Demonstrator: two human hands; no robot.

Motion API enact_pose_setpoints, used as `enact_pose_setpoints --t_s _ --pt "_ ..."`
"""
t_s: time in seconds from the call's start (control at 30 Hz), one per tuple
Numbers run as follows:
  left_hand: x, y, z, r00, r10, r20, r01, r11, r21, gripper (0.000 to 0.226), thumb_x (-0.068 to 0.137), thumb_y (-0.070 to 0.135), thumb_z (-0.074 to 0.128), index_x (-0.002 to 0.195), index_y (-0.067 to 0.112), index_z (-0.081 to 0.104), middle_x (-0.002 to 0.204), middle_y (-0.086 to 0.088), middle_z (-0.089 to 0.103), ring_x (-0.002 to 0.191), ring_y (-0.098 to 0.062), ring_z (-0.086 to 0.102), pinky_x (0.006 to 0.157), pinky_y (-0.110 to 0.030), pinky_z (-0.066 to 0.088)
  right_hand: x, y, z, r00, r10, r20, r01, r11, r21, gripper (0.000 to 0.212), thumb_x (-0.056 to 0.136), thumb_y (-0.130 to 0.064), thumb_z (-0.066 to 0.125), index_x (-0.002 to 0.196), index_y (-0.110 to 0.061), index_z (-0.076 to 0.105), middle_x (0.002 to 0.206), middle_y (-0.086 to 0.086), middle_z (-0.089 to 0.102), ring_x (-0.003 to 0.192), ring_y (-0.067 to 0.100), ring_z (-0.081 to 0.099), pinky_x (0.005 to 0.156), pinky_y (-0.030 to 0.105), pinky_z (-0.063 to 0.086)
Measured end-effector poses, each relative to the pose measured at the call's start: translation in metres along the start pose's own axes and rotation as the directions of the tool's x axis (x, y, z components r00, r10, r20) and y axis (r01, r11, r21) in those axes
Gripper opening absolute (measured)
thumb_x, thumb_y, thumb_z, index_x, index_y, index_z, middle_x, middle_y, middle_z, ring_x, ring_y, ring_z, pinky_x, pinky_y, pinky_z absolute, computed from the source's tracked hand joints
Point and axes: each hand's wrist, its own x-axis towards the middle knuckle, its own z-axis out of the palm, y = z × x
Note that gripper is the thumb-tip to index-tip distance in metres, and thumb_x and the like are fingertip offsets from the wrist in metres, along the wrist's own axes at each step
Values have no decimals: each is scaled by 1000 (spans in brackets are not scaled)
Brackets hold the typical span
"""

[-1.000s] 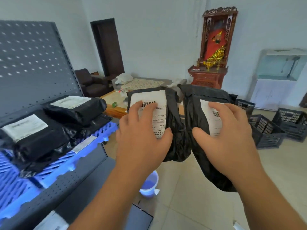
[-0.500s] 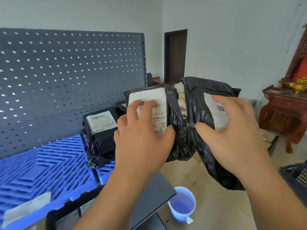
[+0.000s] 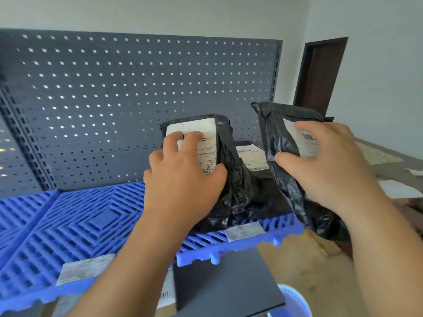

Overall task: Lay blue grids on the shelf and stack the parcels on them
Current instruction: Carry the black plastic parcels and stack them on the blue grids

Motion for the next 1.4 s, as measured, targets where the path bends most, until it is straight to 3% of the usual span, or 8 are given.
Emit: enact_pose_setpoints --t_s 0.3,0.5,0.7,0.9,1.03,1.4 --pt "24 17 18 988 -154 4 150 972 180 67 87 58 56 147 39 34 153 9 28 130 -33 37 106 -52 34 64 14 35 973 -63 224 70 997 -22 68 75 -60 60 138 -48 39 143 -10 33 119 30 49 91 51 52" --pt "47 38 40 979 -199 43 176 935 308 66 87 57 54 147 36 36 151 6 32 126 -34 39 101 -50 36 103 19 51 922 -50 383 95 990 -100 68 80 -58 58 143 -44 36 147 -2 33 126 35 43 99 52 45" --pt "64 40 51 961 -266 72 223 903 368 65 87 56 52 145 32 37 148 3 34 124 -35 40 99 -51 37 122 12 66 889 -73 451 150 979 -138 69 82 -58 56 145 -38 36 143 2 36 125 37 43 86 45 39" --pt "67 41 63 943 -305 131 251 914 319 65 89 58 52 147 34 35 153 1 31 134 -38 35 100 -53 40 123 12 80 832 -48 553 175 968 -179 88 76 -68 60 151 -42 24 155 4 27 136 41 35 105 56 38" --pt "69 40 66 946 -300 124 242 906 348 66 90 65 49 147 34 37 160 0 30 148 -41 21 112 -61 32 117 10 78 867 -119 484 224 961 -164 76 83 -72 53 148 -43 30 155 0 33 137 37 37 106 54 34" --pt "59 48 64 966 -256 26 235 919 317 59 92 59 50 145 35 42 152 6 40 140 -29 34 109 -51 33 105 10 61 885 -327 331 297 945 139 57 89 -59 53 141 -38 43 144 -8 46 129 23 47 102 52 45"
